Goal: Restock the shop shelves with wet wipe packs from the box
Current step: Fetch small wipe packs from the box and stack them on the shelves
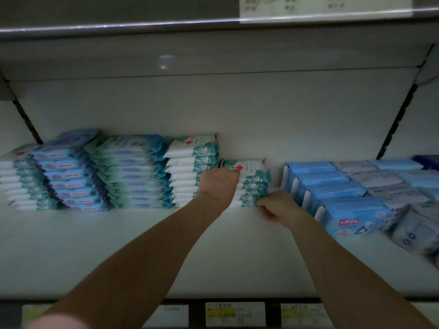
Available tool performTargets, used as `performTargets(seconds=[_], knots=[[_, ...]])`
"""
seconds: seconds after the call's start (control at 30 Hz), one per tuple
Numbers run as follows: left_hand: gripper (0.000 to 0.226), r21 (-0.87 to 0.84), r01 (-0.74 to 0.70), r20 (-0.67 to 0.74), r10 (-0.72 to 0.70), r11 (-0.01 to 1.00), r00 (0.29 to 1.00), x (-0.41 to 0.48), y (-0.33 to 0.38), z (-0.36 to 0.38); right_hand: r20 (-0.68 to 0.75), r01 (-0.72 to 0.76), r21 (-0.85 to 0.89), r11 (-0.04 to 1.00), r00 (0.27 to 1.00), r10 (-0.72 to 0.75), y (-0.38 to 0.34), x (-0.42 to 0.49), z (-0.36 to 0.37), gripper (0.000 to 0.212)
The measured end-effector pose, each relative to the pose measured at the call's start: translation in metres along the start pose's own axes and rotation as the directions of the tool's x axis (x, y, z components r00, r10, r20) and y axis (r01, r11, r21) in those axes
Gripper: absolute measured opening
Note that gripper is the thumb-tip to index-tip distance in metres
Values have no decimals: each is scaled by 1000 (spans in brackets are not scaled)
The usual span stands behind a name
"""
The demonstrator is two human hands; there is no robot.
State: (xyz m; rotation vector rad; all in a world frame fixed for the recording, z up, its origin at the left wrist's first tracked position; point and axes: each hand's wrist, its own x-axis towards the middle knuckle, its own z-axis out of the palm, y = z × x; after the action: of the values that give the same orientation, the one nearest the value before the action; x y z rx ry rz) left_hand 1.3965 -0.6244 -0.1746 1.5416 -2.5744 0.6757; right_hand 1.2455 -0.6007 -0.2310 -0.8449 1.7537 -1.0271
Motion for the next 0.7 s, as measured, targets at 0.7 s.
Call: performTargets(seconds=[0.7], knots=[[36, -51, 39, 6, -39, 998, 999, 6, 3, 3, -20, 115, -155, 981, 993, -120, 4, -3, -15, 14]])
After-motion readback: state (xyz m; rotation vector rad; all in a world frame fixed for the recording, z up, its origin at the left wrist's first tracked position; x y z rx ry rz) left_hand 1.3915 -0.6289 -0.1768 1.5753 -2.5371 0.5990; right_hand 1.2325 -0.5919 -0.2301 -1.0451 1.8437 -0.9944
